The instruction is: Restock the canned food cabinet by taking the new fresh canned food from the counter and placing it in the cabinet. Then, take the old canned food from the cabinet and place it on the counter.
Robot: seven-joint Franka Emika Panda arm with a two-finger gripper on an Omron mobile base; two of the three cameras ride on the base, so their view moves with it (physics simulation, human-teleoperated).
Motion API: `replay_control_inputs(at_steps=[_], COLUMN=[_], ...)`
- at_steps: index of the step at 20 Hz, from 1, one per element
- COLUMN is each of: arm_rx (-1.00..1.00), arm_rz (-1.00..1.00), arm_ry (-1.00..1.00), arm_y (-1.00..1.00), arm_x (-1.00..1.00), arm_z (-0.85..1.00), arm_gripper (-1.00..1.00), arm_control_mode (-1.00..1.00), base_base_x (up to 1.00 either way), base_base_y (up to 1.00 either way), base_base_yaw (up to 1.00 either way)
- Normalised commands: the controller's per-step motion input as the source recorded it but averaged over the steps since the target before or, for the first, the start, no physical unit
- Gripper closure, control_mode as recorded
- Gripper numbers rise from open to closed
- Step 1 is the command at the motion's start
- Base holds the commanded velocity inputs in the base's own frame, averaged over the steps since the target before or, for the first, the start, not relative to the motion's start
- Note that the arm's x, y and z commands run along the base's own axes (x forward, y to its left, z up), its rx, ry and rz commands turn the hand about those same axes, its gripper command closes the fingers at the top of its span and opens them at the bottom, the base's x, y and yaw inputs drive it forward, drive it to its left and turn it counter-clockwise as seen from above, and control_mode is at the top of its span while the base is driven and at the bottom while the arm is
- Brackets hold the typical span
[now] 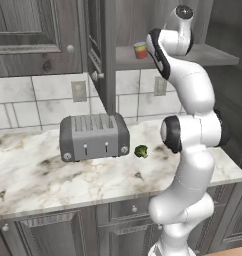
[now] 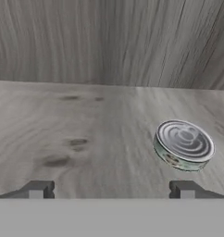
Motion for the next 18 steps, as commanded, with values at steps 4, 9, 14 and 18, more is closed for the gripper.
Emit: replay_control_inputs(at_steps=[4,9,14,18], arm_rx=[0.04,0.0,0.01,0.0], arm_rz=[0.01,0.0,0.0,0.02], arm_ry=[-0.03,0.0,-0.04,-0.04], arm_y=[0.2,-0.04,-0.19,-0.01], arm_x=[-0.2,-0.01,0.0,-0.37], arm_z=[0.01,0.4,0.3,0.12], arm_gripper=[-1.0,-1.0,-1.0,-1.0], arm_control_mode=[-1.0,-1.0,-1.0,-1.0], base_base_x=[0.0,0.0,0.0,0.0], base_base_y=[0.0,0.0,0.0,0.0], base_base_yaw=[0.0,0.0,0.0,0.0])
